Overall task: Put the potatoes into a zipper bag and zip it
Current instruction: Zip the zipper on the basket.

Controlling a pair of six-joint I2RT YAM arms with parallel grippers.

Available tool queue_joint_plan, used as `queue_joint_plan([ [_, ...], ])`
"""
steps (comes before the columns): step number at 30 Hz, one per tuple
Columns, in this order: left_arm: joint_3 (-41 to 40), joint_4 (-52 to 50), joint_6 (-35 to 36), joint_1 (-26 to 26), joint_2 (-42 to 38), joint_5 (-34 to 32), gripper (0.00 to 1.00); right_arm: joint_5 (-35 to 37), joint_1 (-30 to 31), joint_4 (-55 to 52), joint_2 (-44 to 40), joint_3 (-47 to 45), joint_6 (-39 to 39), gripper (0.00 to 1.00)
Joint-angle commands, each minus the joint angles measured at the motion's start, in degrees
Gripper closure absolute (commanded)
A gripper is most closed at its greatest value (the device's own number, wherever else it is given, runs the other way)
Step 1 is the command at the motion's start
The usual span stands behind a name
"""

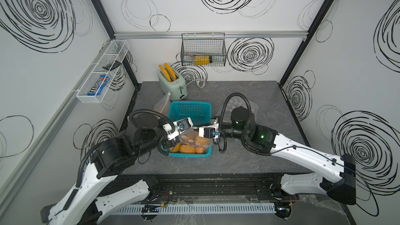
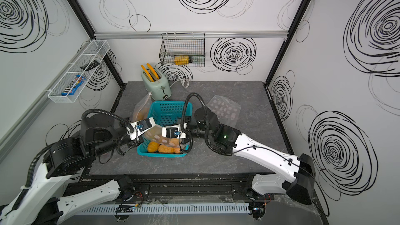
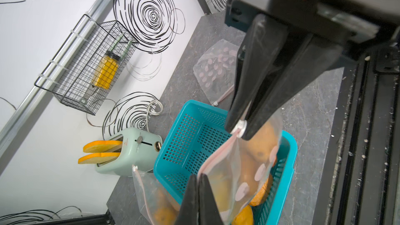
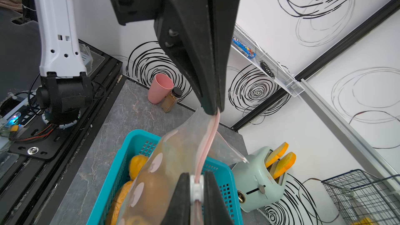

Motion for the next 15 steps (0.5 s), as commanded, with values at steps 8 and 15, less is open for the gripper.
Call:
queue_joint_plan([
  [8,-0.64,3.51,0.87,0.52,-2.42,-13.6,1.0,1.3,-0.18,-7.12,-4.68,-1.57,1.96,0.89],
  [15,-1.38,4.54,0.63,0.73,-2.69,-14.94,1.0,1.79,-1.16,-10.79,-8.43,-3.82,3.46,0.89],
])
